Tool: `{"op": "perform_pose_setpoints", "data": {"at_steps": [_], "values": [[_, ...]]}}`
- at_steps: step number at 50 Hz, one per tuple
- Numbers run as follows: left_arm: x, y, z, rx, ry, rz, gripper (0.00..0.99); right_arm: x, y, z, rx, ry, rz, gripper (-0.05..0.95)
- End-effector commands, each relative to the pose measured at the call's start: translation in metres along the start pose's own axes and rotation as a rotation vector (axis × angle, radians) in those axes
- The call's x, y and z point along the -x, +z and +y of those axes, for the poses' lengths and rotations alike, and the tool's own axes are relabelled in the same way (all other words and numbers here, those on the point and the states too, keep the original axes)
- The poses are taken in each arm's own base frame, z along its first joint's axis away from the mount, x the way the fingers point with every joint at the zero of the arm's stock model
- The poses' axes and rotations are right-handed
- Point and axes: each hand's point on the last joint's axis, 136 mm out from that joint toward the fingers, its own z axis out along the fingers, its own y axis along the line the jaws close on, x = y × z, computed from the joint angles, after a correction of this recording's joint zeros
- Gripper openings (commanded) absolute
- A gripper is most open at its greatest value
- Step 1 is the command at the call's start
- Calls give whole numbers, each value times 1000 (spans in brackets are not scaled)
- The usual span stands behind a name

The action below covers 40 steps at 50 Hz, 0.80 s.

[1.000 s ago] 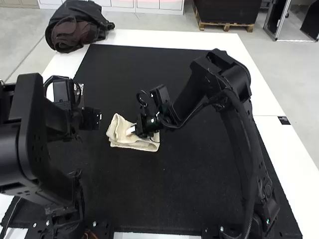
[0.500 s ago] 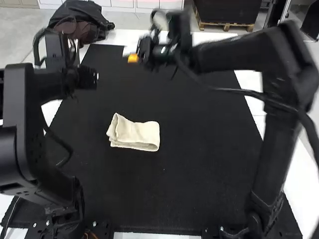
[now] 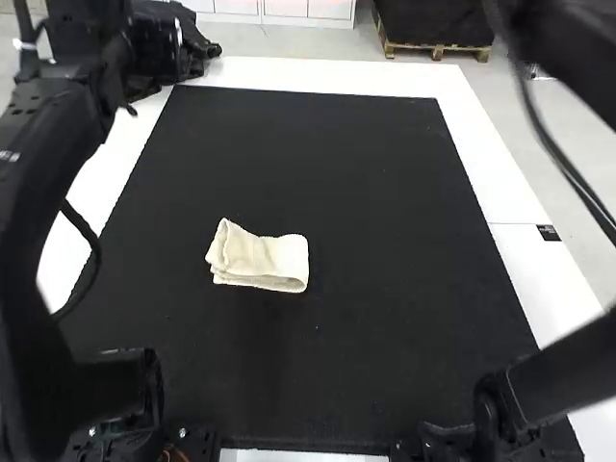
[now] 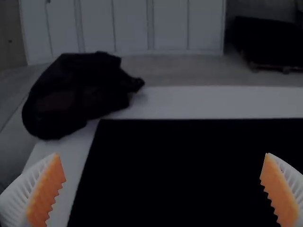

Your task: Fold the towel.

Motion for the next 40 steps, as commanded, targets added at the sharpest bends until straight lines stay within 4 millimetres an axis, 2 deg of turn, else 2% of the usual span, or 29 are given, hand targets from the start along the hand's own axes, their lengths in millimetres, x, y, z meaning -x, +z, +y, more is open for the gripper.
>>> {"op": "perform_pose_setpoints", "data": {"at_steps": [1, 3, 8, 11, 17, 21, 24, 30, 34, 40], "values": [[56, -32, -8, -7, -4, -144, 969, 59, -60, 19, -49, -114, -176, 923], [70, -44, -8, 2, -1, -185, 969, 71, -80, 25, -68, -140, -223, 923], [100, -76, -9, 25, 5, -295, 969, 87, -126, 41, -105, -228, -310, 923], [115, -97, -10, 33, 6, -365, 969, 89, -151, 51, -118, -264, -349, 923], [130, -133, -13, 32, 8, -453, 969, 82, -193, 72, -129, -327, -414, 923], [136, -160, -11, 52, -13, -513, 969, 75, -221, 89, -134, -381, -464, 923], [140, -189, -8, 83, -16, -584, 969, 67, -244, 99, -151, -409, -516, 923], [141, -238, -8, 106, -15, -729, 969, 56, -287, 109, -222, -478, -636, 923], [132, -262, -10, 111, -8, -788, 969, 50, -313, 108, -322, -532, -701, 921], [116, -289, -12, 125, 9, -853, 969, 39, -336, 103, -434, -565, -731, 921]]}}
